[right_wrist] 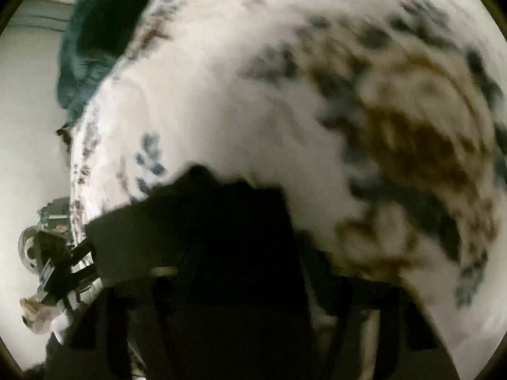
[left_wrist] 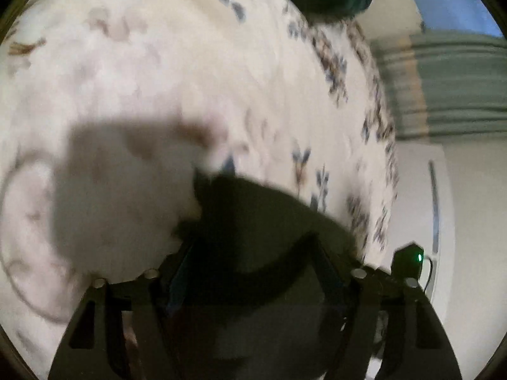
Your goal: Fold small clothes
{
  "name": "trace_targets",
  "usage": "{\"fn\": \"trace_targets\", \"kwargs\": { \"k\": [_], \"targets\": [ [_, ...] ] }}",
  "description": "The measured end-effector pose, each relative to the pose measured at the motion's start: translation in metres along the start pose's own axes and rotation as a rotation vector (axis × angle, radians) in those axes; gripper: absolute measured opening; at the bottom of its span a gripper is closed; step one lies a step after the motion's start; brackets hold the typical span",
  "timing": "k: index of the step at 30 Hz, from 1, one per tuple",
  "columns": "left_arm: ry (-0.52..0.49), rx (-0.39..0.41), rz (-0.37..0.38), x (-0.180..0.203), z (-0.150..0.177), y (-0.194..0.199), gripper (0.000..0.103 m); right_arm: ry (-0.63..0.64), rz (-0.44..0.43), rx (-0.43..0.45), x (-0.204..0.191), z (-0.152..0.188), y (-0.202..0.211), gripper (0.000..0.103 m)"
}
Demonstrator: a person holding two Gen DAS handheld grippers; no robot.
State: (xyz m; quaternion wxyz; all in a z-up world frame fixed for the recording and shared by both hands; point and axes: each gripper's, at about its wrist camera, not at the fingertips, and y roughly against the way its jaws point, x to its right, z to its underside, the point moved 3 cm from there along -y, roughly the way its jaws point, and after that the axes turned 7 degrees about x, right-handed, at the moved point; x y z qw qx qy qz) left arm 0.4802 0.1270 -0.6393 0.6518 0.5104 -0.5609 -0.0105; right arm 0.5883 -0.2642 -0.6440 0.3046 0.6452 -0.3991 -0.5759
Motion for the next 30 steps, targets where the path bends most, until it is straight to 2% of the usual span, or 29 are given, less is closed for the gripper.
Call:
{"fn": "trace_targets", "kwargs": {
  "k": [1,5,8,9,10,11,13,14,15,20,23,24,25,26,27,28,29,30],
  "targets": [
    [-0.001,0.013,0.002,0.000,-0.001,0.002,0.031,0.000,0.016,0.038,-0.005,-0.004,0.007,0.006],
    [0.004,0.019,0.003,0.002,0.000,0.004,0.031,0.002,0.023,0.159,-0.017,-0.019,0.035,0.005],
    [-0.005,-0.009,-0.024,0.002,-0.004,-0.001,0.033,0.020,0.095,0.133,-0.020,-0.032,0.026,0.005],
    [-0.008,-0.018,-0.032,0.002,-0.004,-0.004,0.043,0.019,0.104,0.097,-0.019,-0.032,0.018,0.006],
    [-0.011,-0.023,-0.042,0.004,-0.005,-0.003,0.062,0.000,0.112,0.015,-0.013,-0.033,0.005,0.006],
    [-0.014,-0.025,-0.028,0.006,-0.005,0.001,0.068,-0.020,0.098,-0.018,-0.011,-0.033,0.001,0.009],
    [-0.013,-0.038,0.011,0.007,-0.002,0.009,0.075,-0.058,0.045,-0.055,-0.002,-0.031,0.007,0.031],
    [-0.030,-0.051,0.016,0.007,0.004,0.014,0.076,-0.074,-0.005,-0.085,0.006,-0.026,0.012,0.055],
    [-0.042,-0.063,0.020,0.005,0.009,0.016,0.077,-0.082,-0.022,-0.102,0.012,-0.023,0.014,0.067],
    [-0.046,-0.168,0.027,-0.016,0.047,0.002,0.078,-0.101,-0.173,-0.337,0.038,0.013,-0.022,0.068],
    [-0.071,-0.169,0.058,-0.010,0.054,-0.009,0.078,-0.069,-0.272,-0.375,0.027,0.022,-0.037,0.071],
    [-0.072,-0.158,0.082,-0.005,0.052,-0.012,0.076,-0.070,-0.302,-0.380,0.022,0.024,-0.040,0.071],
    [-0.074,-0.142,0.094,-0.002,0.050,-0.013,0.070,-0.069,-0.327,-0.384,0.018,0.025,-0.043,0.071],
    [-0.084,-0.131,0.094,0.003,0.046,-0.016,0.057,-0.060,-0.345,-0.383,0.013,0.028,-0.046,0.070],
    [-0.092,-0.134,0.088,0.007,0.042,-0.018,0.036,-0.051,-0.350,-0.369,0.008,0.031,-0.047,0.063],
    [-0.097,-0.136,0.092,0.010,0.037,-0.019,0.034,-0.053,-0.355,-0.362,0.004,0.034,-0.049,0.050],
    [-0.108,-0.137,0.085,0.014,0.032,-0.019,0.034,-0.066,-0.346,-0.349,0.003,0.038,-0.048,0.026],
    [-0.119,-0.146,0.088,0.018,0.027,-0.018,0.033,-0.083,-0.338,-0.317,0.004,0.041,-0.044,0.023]
  ]
}}
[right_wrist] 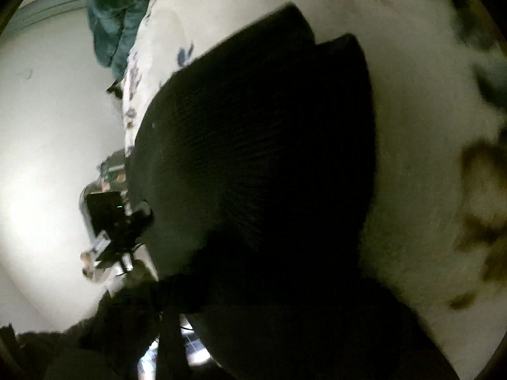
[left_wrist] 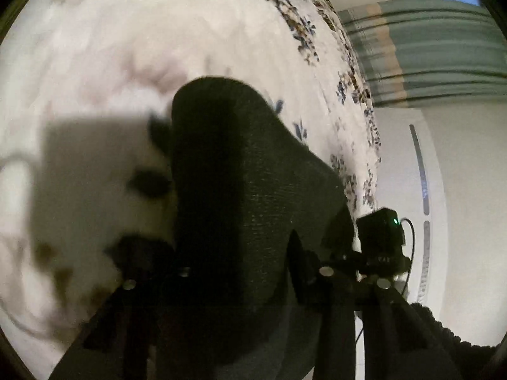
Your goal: Fold small clothes
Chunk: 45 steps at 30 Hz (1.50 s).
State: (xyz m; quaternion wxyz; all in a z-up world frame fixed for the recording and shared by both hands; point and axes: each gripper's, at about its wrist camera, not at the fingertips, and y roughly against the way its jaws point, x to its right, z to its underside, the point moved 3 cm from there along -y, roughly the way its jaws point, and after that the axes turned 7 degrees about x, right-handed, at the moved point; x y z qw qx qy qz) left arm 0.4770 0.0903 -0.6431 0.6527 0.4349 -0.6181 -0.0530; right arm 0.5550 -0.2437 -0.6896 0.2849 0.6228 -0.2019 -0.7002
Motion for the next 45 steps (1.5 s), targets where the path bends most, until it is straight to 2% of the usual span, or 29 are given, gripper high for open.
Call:
{"fn": "trace_targets", "kwargs": {
  "k": [4,6,7,8,9,10,12,15,17,18,19,21,26,28,33,38,41,45],
  "targets": [
    [-0.056,-0.047,-0.011,0.011,-0.017,-0.004,0.032,-0.059,-0.035,0.121,-0.006,0.023,0.027,0.018],
    [-0.063,-0.106,0.002,0.013,-0.023,-0.018,0.033,-0.108,-0.038,0.180,-0.004,0.044,0.042,0.018],
    [-0.078,-0.135,-0.002,0.014,-0.025,-0.025,0.039,-0.128,-0.044,0.188,0.000,0.050,0.044,0.018],
    [-0.090,-0.164,-0.014,0.014,-0.025,-0.032,0.054,-0.154,-0.044,0.200,0.006,0.059,0.044,0.019],
    [-0.083,-0.186,-0.012,0.011,-0.025,-0.037,0.064,-0.178,-0.047,0.209,0.014,0.065,0.043,0.023],
    [-0.072,-0.200,-0.004,0.009,-0.024,-0.042,0.068,-0.195,-0.048,0.209,0.019,0.067,0.041,0.026],
    [-0.075,-0.210,0.001,0.008,-0.019,-0.044,0.069,-0.240,-0.032,0.182,0.033,0.068,0.032,0.047],
    [-0.090,-0.219,0.007,0.013,-0.006,-0.041,0.070,-0.224,-0.068,0.137,0.038,0.062,0.012,0.058],
    [-0.116,-0.177,-0.009,0.017,0.000,-0.035,0.065,-0.209,-0.084,0.132,0.030,0.052,-0.001,0.058],
    [-0.123,-0.153,-0.016,0.020,0.002,-0.032,0.051,-0.193,-0.080,0.146,0.024,0.050,-0.001,0.035],
    [-0.111,-0.135,-0.014,0.022,0.001,-0.029,0.034,-0.184,-0.067,0.155,0.019,0.049,-0.002,0.025],
    [-0.074,-0.101,0.004,0.025,-0.006,-0.023,0.026,-0.174,-0.031,0.173,0.008,0.047,0.000,0.019],
    [-0.086,-0.101,0.038,0.048,-0.030,-0.024,0.025,-0.162,-0.063,0.209,-0.015,0.041,0.027,0.018],
    [-0.107,-0.099,0.043,0.062,-0.046,-0.031,0.025,-0.131,-0.060,0.229,-0.023,0.031,0.040,0.018],
    [-0.170,-0.077,0.072,0.102,-0.104,-0.059,0.025,-0.100,-0.067,0.307,-0.041,-0.026,0.076,0.018],
    [-0.228,-0.074,0.066,0.133,-0.173,-0.112,0.025,-0.088,-0.045,0.379,-0.039,-0.109,0.100,0.018],
    [-0.271,-0.101,0.029,0.138,-0.197,-0.143,0.025,-0.098,-0.012,0.399,-0.025,-0.156,0.105,0.018],
    [-0.356,-0.176,-0.101,0.136,-0.212,-0.185,0.027,-0.106,0.082,0.367,-0.004,-0.192,0.098,0.018]
  ]
}}
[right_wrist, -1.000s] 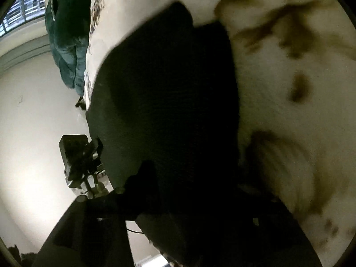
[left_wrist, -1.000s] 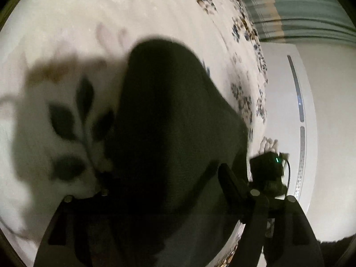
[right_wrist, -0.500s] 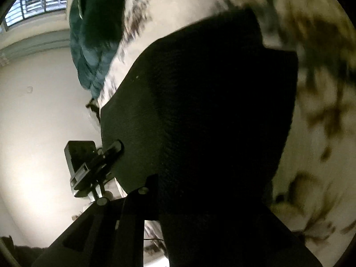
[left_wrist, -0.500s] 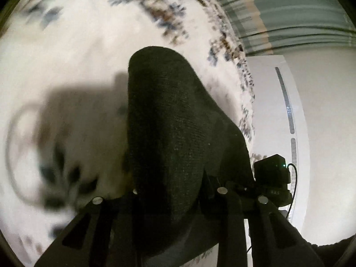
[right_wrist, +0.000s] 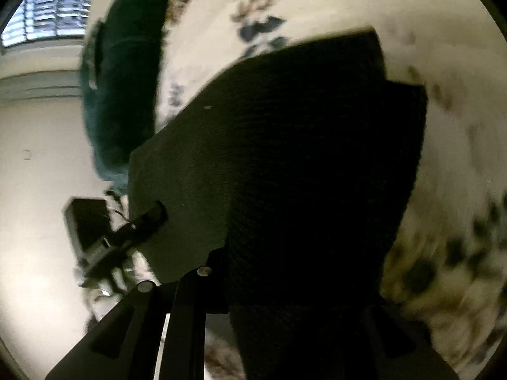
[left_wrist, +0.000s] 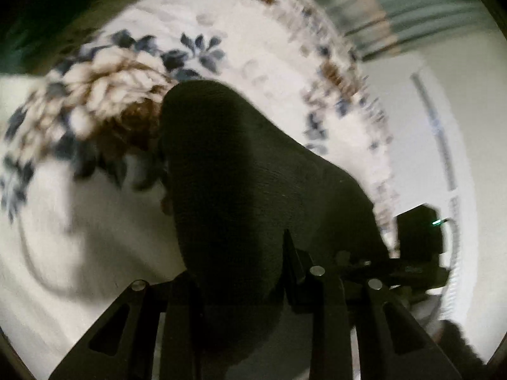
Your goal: Fold small clothes
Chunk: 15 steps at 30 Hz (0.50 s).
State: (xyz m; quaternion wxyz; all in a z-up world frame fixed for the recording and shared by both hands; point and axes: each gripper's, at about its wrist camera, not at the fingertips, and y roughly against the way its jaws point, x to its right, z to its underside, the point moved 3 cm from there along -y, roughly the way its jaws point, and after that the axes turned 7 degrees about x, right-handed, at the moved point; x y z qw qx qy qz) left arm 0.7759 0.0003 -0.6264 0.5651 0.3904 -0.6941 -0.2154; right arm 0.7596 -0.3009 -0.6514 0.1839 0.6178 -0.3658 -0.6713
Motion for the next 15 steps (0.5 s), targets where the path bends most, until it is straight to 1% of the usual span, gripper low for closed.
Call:
{"fn": "trace_targets", "kwargs": {
  "k": [1,3,4,5,6,7,8,9,10,11,12,13,14,15],
  "targets": [
    [-0.007,-0.008,-0.016,-0.002,-0.001,-0.004,0.030,0.001,0.012,-0.009,-0.001,-0.003,-0.005,0.019],
    [-0.005,-0.007,-0.025,-0.003,0.001,-0.005,0.033,0.001,0.032,-0.020,0.004,-0.002,-0.003,0.024],
    [-0.017,0.000,-0.039,-0.002,0.002,-0.005,0.035,0.012,0.047,-0.022,0.003,-0.002,-0.002,0.025],
    [-0.025,0.006,-0.054,0.000,0.006,-0.004,0.036,0.029,0.087,-0.022,0.002,-0.001,0.000,0.038],
    [-0.022,0.015,-0.067,0.001,0.007,-0.004,0.038,0.041,0.131,-0.022,0.012,0.007,0.012,0.050],
    [-0.018,0.020,-0.090,0.001,0.007,-0.004,0.041,0.062,0.189,-0.004,0.008,0.009,0.015,0.053],
    [-0.014,0.027,-0.116,0.001,0.009,-0.001,0.041,0.075,0.228,0.012,0.005,0.011,0.018,0.066],
    [-0.021,0.043,-0.154,0.004,0.011,0.002,0.044,0.099,0.300,0.037,0.002,0.015,0.024,0.082],
    [-0.036,0.062,-0.206,0.010,0.013,0.004,0.052,0.114,0.329,0.054,0.001,0.017,0.027,0.090],
    [-0.059,0.078,-0.255,0.016,0.010,0.004,0.056,0.128,0.376,0.079,0.003,0.023,0.035,0.103],
    [-0.092,0.104,-0.315,0.024,0.011,0.008,0.065,0.145,0.427,0.098,0.008,0.031,0.045,0.103],
    [-0.120,0.126,-0.362,0.031,0.014,0.013,0.072,0.170,0.475,0.125,0.007,0.036,0.052,0.103],
    [-0.134,0.146,-0.376,0.037,0.018,0.018,0.074,0.205,0.550,0.156,0.001,0.042,0.057,0.103],
    [-0.145,0.160,-0.396,0.041,0.020,0.022,0.081,0.238,0.610,0.190,-0.001,0.047,0.063,0.103]
  ]
}}
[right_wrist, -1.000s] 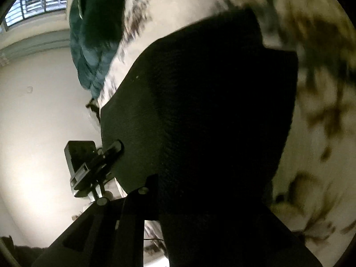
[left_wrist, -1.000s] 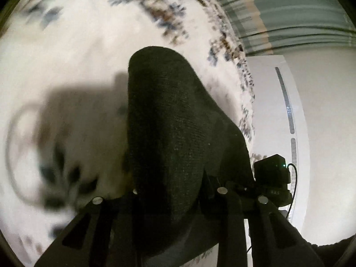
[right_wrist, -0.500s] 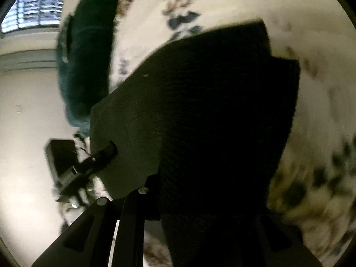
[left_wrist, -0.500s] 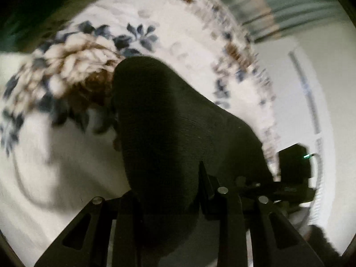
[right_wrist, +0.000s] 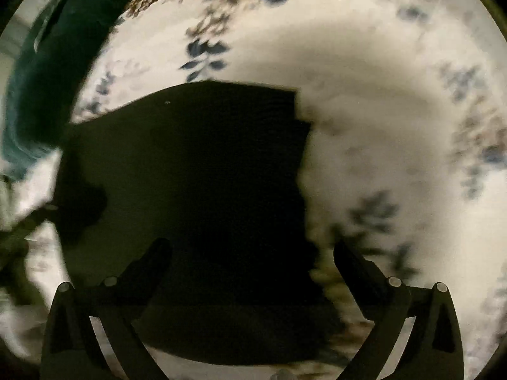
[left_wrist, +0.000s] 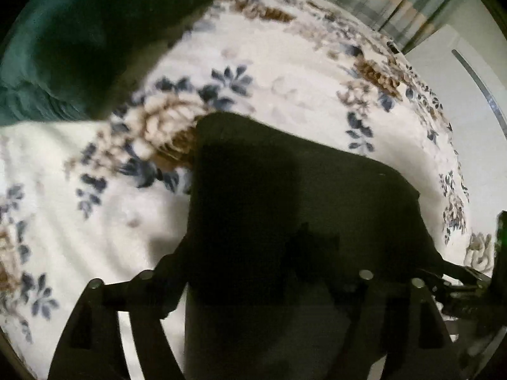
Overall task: Fold small clothes
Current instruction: 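Open both grippers and release the folded square onto the bed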
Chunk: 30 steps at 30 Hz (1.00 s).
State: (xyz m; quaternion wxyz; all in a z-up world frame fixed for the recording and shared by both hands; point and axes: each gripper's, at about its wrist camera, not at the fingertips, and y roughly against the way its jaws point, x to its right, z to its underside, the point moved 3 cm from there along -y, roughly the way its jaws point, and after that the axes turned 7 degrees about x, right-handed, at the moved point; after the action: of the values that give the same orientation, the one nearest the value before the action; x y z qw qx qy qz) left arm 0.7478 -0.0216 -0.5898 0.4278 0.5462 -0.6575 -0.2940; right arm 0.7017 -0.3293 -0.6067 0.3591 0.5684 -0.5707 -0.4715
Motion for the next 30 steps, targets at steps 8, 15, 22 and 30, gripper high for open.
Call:
{"fn": "trace_targets", "kwargs": {
  "k": [8,15,22,30],
  "targets": [
    [-0.092,0.092,-0.117,0.039,0.012,0.071,0.103,0.067,0.266,0.207,-0.021,0.026,0.089,0.103],
    [-0.122,0.146,-0.112,0.074,0.023,0.157,0.103,0.070,0.295,0.300,-0.035,0.046,0.193,0.103],
    [-0.134,0.266,-0.156,0.108,0.037,0.278,0.103,0.068,0.302,0.413,-0.045,0.075,0.326,0.103],
    [-0.115,0.353,-0.159,0.135,0.060,0.410,0.103,0.080,0.291,0.531,-0.062,0.126,0.481,0.103]
  ]
}}
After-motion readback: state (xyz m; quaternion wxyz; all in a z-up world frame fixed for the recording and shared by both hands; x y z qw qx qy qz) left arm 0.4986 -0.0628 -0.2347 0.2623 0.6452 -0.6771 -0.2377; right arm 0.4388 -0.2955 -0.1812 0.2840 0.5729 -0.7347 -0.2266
